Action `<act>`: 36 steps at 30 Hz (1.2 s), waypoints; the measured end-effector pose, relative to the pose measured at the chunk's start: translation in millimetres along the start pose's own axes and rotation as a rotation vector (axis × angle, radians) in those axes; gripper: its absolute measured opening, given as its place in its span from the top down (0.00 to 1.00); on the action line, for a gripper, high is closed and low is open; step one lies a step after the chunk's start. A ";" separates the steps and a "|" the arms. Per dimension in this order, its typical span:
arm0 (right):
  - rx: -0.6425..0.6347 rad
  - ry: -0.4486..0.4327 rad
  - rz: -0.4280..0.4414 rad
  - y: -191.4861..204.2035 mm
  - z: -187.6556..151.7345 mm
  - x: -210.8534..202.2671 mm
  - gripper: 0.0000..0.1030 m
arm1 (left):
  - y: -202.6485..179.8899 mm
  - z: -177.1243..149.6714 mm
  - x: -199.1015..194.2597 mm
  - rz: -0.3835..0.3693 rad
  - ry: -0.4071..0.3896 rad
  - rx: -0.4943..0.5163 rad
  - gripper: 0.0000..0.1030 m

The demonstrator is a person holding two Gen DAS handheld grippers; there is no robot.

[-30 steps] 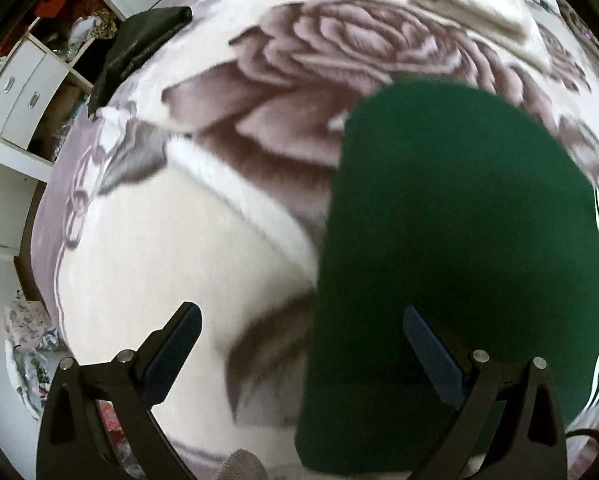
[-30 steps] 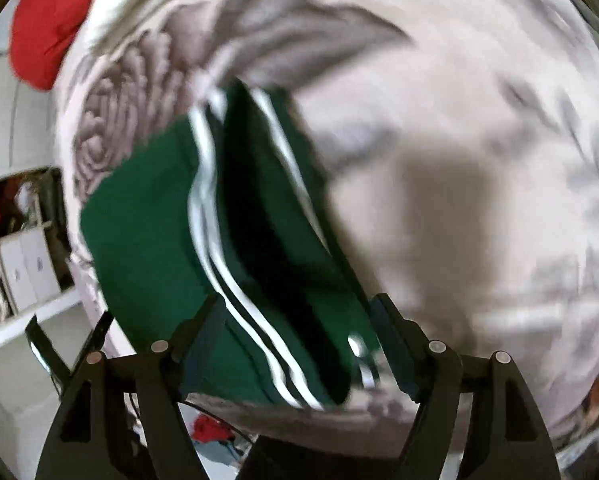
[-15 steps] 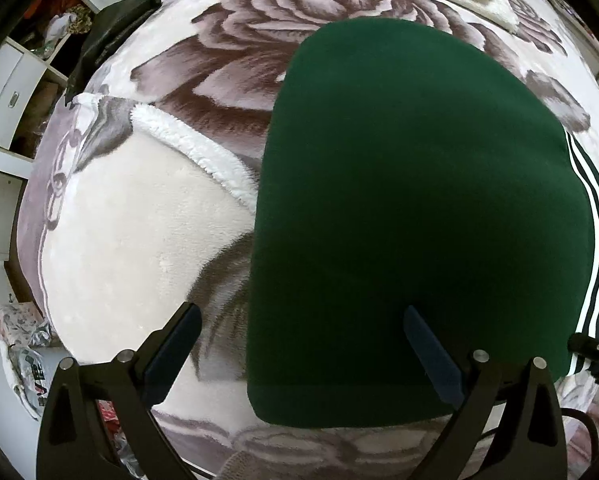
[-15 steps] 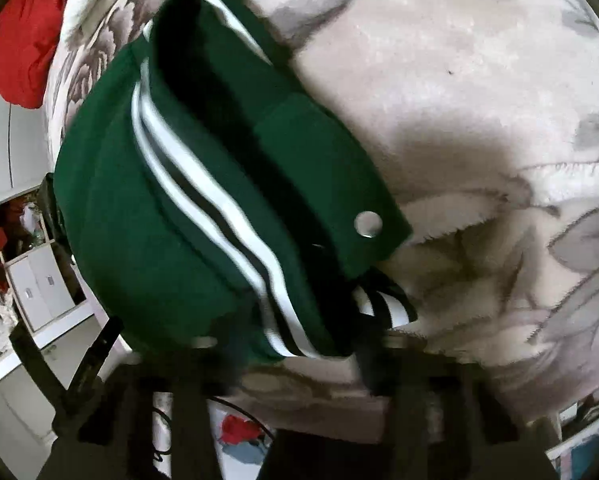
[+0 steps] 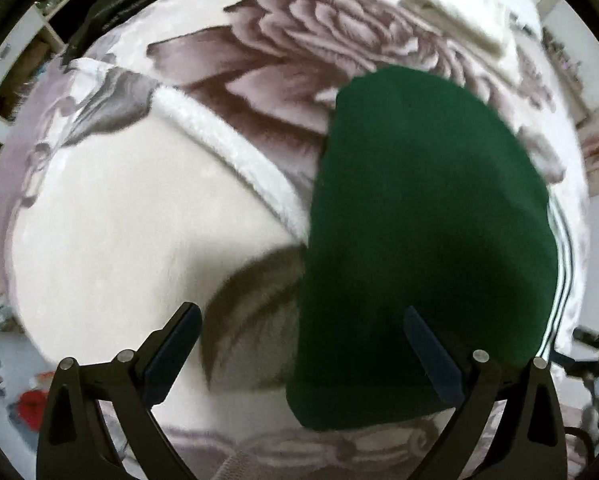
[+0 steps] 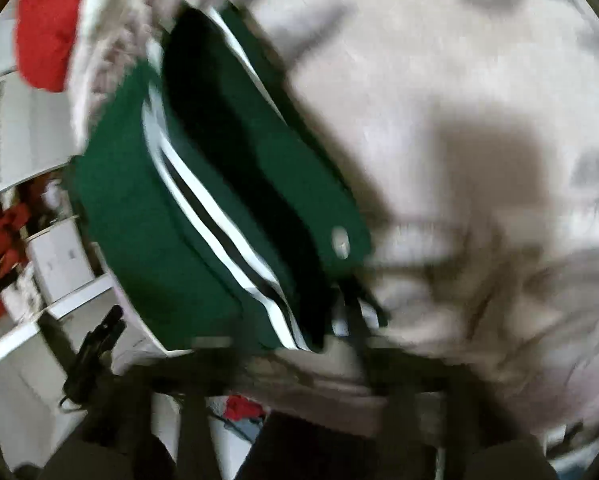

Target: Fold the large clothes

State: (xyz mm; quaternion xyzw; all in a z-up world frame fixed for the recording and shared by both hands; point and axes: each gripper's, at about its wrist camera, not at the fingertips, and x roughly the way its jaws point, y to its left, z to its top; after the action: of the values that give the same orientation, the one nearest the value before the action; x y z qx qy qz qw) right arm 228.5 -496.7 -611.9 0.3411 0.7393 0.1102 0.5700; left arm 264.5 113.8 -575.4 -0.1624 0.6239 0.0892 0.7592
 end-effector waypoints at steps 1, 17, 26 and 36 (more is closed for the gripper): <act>-0.029 -0.015 0.049 -1.7 9.3 -1.6 0.00 | 4.5 3.6 4.1 -0.025 0.001 0.000 0.00; -0.198 0.400 0.406 41.0 124.2 139.4 0.00 | -1.6 51.1 88.3 -0.602 0.054 -0.009 0.00; -0.185 0.346 0.377 70.3 116.1 158.7 0.07 | 11.3 47.3 88.2 -0.648 0.019 -0.041 0.05; -0.165 0.191 0.375 96.9 87.0 126.3 0.49 | 11.2 64.6 53.1 -0.631 -0.028 0.017 0.47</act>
State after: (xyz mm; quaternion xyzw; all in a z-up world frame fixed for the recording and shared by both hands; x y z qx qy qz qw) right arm 330.2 -364.8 -683.8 0.4128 0.7021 0.3060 0.4930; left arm 330.9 143.8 -617.9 -0.3403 0.5331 -0.1536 0.7592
